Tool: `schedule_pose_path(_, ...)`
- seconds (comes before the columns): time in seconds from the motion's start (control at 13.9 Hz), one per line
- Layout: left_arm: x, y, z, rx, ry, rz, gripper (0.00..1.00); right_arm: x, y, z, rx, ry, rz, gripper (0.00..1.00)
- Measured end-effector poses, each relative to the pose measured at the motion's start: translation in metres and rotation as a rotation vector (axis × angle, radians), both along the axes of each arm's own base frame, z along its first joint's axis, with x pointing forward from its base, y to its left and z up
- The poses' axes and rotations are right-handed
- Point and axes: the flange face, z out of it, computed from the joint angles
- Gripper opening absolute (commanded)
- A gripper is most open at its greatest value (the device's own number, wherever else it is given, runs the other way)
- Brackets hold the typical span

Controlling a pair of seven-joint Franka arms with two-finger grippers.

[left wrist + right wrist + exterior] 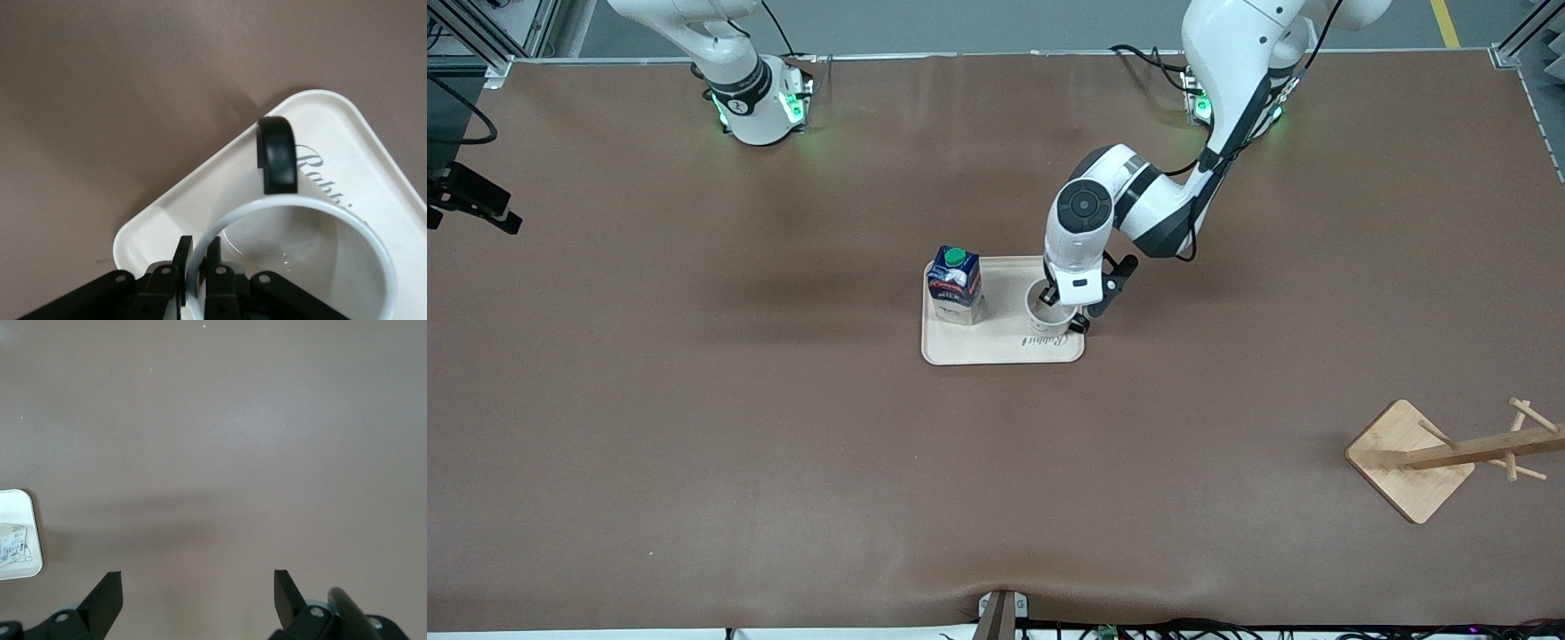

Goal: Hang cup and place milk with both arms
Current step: 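Lower the left gripper into the mug and grip its rim, then lift the mug with the left gripper while the right gripper reaches in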

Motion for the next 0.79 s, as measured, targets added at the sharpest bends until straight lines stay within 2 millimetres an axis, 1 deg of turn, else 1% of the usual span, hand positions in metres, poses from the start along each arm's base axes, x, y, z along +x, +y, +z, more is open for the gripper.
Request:
schedule_pose_path(0.36,0.006,-0.005,0.009,-0.017,-0.018,0.001,0.00,0.000,0.000,0.000,0.000,0.000,0.000,1.00)
schedule_pose_path(0.57,0.017,-0.012,0.027,-0.042,-0.051,0.001,0.00,0.000,0.000,0.000,0.000,0.000,0.000,1.00)
schedule_pose_path(0.79,0.025,-0.011,0.052,-0.041,-0.113,-0.030,0.00,0.001,0.000,-0.002,0.000,0.003,0.001,1.00)
